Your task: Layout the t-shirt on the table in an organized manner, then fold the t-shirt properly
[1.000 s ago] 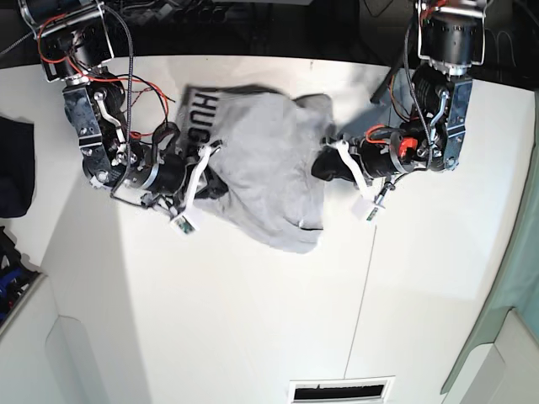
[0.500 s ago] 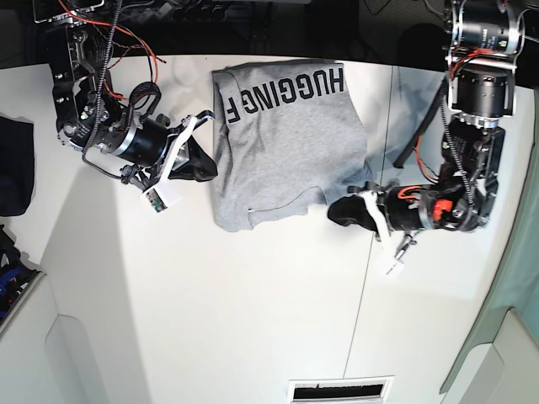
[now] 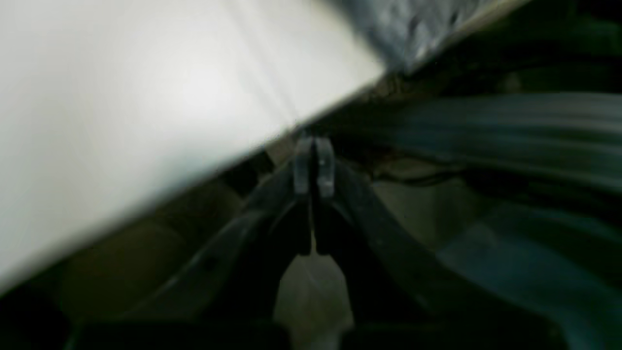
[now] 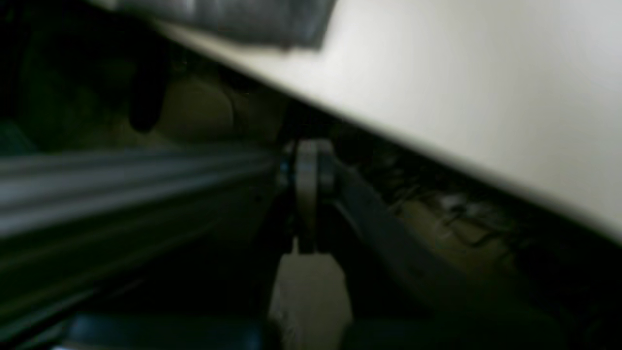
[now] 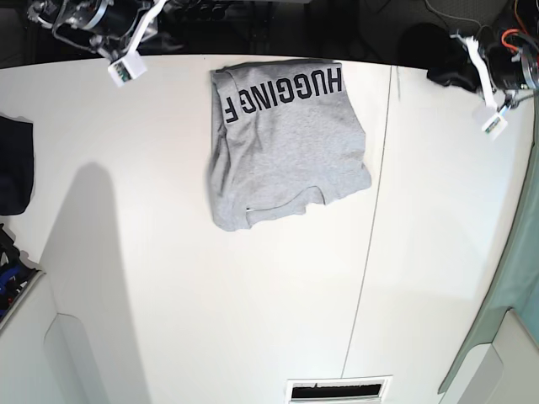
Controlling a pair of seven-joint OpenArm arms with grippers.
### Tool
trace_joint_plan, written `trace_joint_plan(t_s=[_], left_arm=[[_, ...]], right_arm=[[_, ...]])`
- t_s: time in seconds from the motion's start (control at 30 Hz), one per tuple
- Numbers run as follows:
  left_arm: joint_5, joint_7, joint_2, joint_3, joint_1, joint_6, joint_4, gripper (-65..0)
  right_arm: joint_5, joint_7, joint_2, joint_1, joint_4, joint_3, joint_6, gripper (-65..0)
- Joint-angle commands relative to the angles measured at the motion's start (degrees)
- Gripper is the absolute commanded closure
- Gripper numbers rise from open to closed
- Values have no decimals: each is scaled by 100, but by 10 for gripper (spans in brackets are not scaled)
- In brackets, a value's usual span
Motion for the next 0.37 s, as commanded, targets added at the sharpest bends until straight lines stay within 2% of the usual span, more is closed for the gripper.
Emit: trace_joint_plan(t_s=[0.0,0.13,0.23,0.27,0.33], left_arm=[[-55,-79,-44,-35,221,-49,9,0],[671,-192,306,203,782,-49,-354,0],[1932,-758,619,796,804,-49,-1003,0],[2389,-1047,654,1088,734,96,-1320,0],[3176,-1556,671,1766,448,621,-2096,0]], right_arm=[[-50,85,52,-216,81,17,44,0],[-815,101,125,-730,-258,15,42,0],[-999,232,254,-702,-1097,11,39,0],[-979,278,297,-608,-1467,-15,37,0],[-981,299,341,-278,-2299,-96,17,0]])
